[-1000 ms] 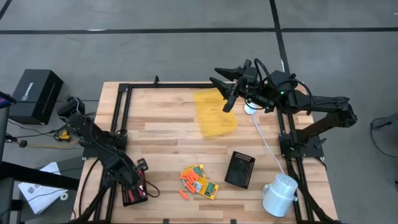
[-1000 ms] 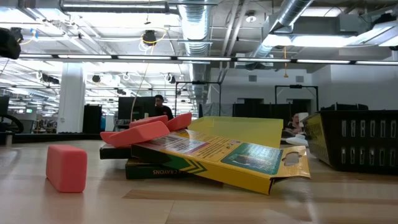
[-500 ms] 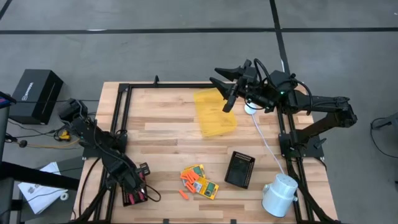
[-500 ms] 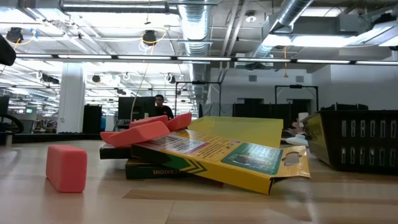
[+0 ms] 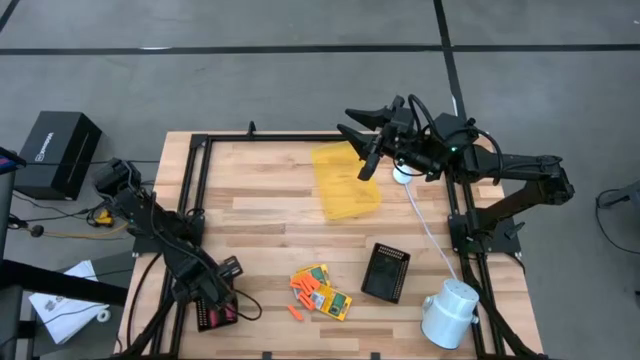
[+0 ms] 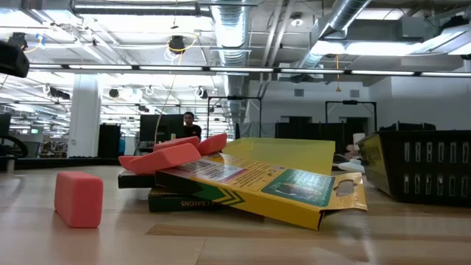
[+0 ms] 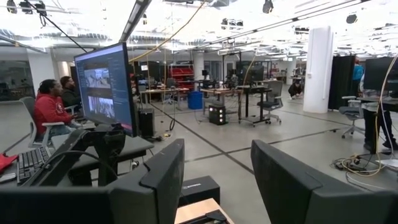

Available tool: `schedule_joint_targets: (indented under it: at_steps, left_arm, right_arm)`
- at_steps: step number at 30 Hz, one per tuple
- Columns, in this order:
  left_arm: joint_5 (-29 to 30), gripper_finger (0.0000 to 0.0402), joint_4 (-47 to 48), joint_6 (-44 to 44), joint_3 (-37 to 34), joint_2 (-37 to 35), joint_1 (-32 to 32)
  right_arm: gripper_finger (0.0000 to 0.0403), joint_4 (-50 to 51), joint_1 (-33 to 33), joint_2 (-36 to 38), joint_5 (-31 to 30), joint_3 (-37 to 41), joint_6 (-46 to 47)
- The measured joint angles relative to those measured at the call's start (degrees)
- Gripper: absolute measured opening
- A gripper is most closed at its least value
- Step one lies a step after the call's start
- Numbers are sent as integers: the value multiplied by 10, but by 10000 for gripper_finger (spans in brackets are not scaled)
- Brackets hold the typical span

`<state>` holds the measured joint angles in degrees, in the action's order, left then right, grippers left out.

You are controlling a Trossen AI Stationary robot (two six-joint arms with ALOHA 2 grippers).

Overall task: Pick & Place School Supplies
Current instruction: Put the yellow crayon box into the yellow bin

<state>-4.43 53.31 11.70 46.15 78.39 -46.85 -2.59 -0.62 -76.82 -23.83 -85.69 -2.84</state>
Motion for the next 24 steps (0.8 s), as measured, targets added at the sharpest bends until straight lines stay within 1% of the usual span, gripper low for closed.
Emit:
schedule_joint_targets:
  at_steps: [2, 4, 9, 12, 14, 18, 21, 24]
  left_arm:
    - [0, 275, 7, 0, 0, 0, 0]
    - [0, 274, 16, -2, 0, 0, 0]
    - [2, 248, 44, -4, 0, 0, 0]
    - [30, 230, 66, -22, 0, -7, 2]
    - [50, 218, 80, -43, 0, -24, 14]
    - [81, 199, 83, -125, 0, -85, 68]
    - [95, 188, 78, -206, 0, -144, 134]
    - [109, 180, 44, -289, 0, -205, 207]
  right_arm:
    - [178, 0, 0, 0, 0, 0, -1]
    - [179, 0, 0, 0, 0, 0, -2]
    - [180, -1, 0, 0, 0, 0, -9]
    - [181, -11, 2, 0, -2, 0, -25]
    - [182, -12, 7, 0, -2, -6, -31]
    - [181, -13, 20, 0, -3, -34, -40]
    - [179, -8, 26, 1, -4, -54, -61]
    - [176, 15, 31, 0, -3, -81, -68]
